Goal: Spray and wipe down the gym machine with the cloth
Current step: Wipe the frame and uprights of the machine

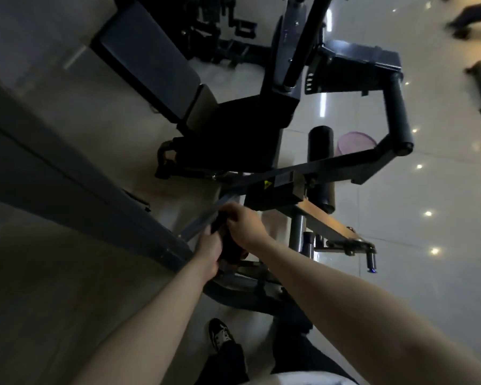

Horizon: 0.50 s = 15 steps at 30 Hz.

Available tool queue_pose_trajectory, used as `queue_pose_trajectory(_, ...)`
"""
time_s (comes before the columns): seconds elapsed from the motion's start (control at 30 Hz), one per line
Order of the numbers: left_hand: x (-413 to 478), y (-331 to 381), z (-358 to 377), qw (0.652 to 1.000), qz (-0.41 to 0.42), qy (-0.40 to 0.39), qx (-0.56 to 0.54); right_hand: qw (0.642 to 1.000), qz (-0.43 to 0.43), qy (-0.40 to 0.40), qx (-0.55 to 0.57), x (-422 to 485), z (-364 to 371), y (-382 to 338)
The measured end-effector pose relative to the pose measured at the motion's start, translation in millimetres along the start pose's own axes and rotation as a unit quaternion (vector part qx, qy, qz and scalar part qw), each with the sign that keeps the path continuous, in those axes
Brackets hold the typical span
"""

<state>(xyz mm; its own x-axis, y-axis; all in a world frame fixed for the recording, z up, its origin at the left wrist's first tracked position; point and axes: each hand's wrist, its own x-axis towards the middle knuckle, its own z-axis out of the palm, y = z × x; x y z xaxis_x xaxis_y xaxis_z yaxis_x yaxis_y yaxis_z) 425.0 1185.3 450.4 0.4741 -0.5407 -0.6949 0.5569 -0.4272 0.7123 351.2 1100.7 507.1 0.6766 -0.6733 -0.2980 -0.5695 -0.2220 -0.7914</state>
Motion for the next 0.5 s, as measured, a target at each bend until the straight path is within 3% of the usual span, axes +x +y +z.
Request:
queue_pose_trajectory(0.13, 2, 15, 22, 0.999, 0.018, -0.026, 0.004, 0.997, 0.02, 0.073, 0.005, 3, -20, 12)
queue_pose_trajectory(0.37, 28, 26, 81, 0.988, 0.089, -0.072, 0.104, 0.973, 0.067, 0.198, -0.095, 22, -69, 51)
queue_pose_trajectory(0.5, 50, 37, 123, 0.976, 0.105, -0.131, 0.137, 0.968, 0.091, 0.207, -0.111, 45, -87, 73)
